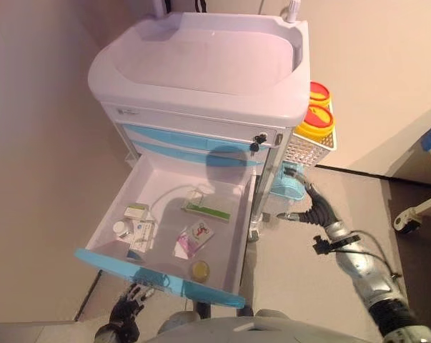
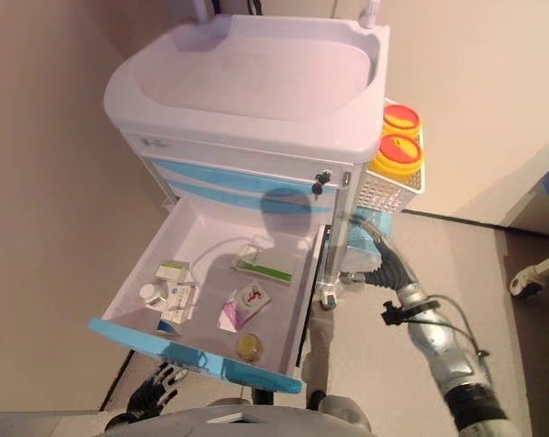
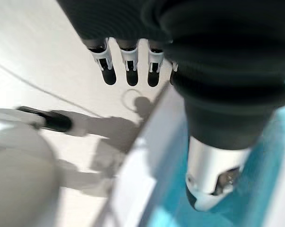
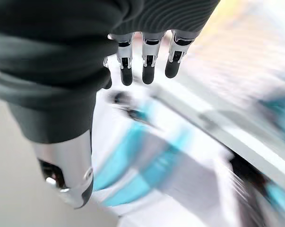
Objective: Open the drawer and pick up the medicine
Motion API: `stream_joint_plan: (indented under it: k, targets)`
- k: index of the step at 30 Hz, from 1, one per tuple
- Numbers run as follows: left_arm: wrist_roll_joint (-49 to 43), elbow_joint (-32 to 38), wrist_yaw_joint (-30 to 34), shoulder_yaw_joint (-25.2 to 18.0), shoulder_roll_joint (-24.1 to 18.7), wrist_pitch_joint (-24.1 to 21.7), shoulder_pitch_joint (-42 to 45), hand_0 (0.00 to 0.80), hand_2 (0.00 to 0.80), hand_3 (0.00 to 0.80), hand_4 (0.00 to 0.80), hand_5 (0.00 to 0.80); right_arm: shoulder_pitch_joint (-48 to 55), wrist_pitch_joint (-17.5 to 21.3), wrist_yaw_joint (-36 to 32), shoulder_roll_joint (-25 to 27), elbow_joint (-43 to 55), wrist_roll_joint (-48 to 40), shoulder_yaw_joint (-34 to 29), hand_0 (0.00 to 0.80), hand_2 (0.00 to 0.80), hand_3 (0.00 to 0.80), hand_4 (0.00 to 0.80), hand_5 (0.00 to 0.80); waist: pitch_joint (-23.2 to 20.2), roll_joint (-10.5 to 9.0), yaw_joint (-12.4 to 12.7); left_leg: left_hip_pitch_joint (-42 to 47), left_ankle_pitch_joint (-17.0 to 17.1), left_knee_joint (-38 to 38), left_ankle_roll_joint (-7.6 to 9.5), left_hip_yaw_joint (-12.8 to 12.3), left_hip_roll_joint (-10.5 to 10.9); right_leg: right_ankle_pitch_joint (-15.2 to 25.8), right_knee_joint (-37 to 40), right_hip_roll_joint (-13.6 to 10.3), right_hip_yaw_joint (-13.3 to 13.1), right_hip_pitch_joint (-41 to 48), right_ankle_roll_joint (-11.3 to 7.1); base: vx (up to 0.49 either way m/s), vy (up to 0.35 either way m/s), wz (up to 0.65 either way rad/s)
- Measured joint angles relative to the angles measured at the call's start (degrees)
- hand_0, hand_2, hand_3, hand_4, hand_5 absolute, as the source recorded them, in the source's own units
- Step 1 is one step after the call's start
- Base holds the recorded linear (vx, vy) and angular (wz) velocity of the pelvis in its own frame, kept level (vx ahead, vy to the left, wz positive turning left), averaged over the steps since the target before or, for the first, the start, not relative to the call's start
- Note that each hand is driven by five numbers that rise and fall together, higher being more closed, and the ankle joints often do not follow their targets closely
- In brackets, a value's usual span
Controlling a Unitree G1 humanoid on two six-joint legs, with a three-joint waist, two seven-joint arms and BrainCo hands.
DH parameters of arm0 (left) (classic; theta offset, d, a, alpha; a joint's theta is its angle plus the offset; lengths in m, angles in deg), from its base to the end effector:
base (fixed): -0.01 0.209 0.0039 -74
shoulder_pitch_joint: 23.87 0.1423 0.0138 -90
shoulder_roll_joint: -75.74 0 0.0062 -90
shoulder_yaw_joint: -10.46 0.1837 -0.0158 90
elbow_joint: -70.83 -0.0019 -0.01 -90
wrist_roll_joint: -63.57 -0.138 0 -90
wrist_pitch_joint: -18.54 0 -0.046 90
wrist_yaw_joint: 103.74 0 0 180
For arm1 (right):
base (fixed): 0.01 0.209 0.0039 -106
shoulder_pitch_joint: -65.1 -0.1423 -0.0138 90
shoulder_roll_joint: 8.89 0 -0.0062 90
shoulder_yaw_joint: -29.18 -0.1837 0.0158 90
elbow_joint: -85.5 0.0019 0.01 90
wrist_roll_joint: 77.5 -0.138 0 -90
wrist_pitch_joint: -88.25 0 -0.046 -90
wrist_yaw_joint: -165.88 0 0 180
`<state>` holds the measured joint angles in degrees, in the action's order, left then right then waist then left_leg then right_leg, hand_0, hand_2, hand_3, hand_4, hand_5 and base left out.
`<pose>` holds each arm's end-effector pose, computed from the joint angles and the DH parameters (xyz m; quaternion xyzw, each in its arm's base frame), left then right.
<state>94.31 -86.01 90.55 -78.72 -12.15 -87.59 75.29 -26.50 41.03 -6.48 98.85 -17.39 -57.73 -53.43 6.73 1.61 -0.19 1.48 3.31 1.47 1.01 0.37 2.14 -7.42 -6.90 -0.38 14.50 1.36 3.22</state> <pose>0.0332 0.2404 -0.1115 -0.1363 0.4424 0.1359 0.8759 0.1948 -0.2299 0.0564 -0.3896 -0.2507 0.1518 0.8731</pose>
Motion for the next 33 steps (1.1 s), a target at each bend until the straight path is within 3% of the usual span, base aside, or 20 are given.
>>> stream_joint_plan:
  k: [3,7,11,15,18,25,33]
  targets:
    - [-0.8,-1.26,0.13,0.0,0.15,0.27,-0.06,0.0,0.0,0.0,0.0,0.0,-5.55,3.17,-2.47,3.66,3.43,2.85,4.44,0.0,0.0,0.0,0.0,0.0,0.03,0.19,1.07,-0.25,0.09,0.06,-0.13,0.53,0.01,0.05,0.57,0.08,0.52,0.22,0.05,-0.029,-0.016,0.08]
    - [-1.93,-1.91,0.21,0.05,0.26,1.08,-0.35,0.0,0.0,0.0,0.0,0.0,-12.86,2.98,-10.91,5.93,3.99,2.61,12.27,0.0,0.0,0.0,0.0,0.0,0.11,0.21,3.58,-0.25,0.32,0.23,-0.48,1.96,0.09,0.16,1.94,0.21,2.57,1.29,0.08,-0.013,-0.031,0.27]
    - [-3.93,-2.01,0.4,1.72,0.3,2.28,-0.33,0.0,0.0,0.0,0.0,0.0,-18.84,-0.56,-16.24,5.77,-0.63,3.76,21.87,0.0,0.0,0.0,0.0,0.0,0.45,0.31,6.31,-0.14,0.91,0.95,-0.63,4.08,0.37,0.19,3.42,0.21,5.23,2.72,0.12,0.006,-0.021,0.33]
    - [-6.17,-1.95,0.92,2.64,0.25,2.35,-0.66,0.0,0.0,0.0,0.0,0.0,-21.67,-3.52,-18.06,4.7,-8.35,8.4,26.99,0.0,0.0,0.0,0.0,0.0,0.85,-0.18,9.42,-0.64,1.18,0.95,-0.62,5.33,0.78,0.18,4.51,0.17,7.2,3.52,0.11,0.008,-0.037,0.29]
    - [-8.16,-1.89,1.25,3.39,-0.02,2.33,-1.14,0.0,0.0,0.0,0.0,0.0,-22.4,-5.23,-18.11,2.58,-13.91,11.92,28.52,0.0,0.0,0.0,0.0,0.0,1.15,-0.66,10.29,-0.77,1.23,0.95,-0.59,6.73,1.09,0.12,5.09,0.06,8.63,4.19,-0.09,0.018,-0.042,0.25]
    - [-11.32,-1.9,1.29,3.92,-0.21,2.32,-2.79,0.0,0.0,0.0,0.0,0.0,-22.74,-5.12,-15.21,-3.85,-26.73,21.09,32.18,0.0,0.0,0.0,0.0,0.0,1.58,-1.64,12.63,-0.76,1.34,0.94,-0.68,8.01,1.33,0.11,6.05,0.14,9.98,5.08,-0.15,0.034,-0.032,0.11]
    - [-12.69,-1.92,1.3,3.97,-0.41,2.22,-3.78,0.0,0.0,0.0,0.0,0.0,-21.03,-3.96,-9.29,-7.46,-31.39,27.15,34.02,0.0,0.0,0.0,0.0,0.0,1.58,-1.7,12.79,-1.15,1.43,0.9,-0.71,8.6,1.41,0.11,6.06,0.12,10.65,5.0,-0.16,0.0,-0.005,0.02]
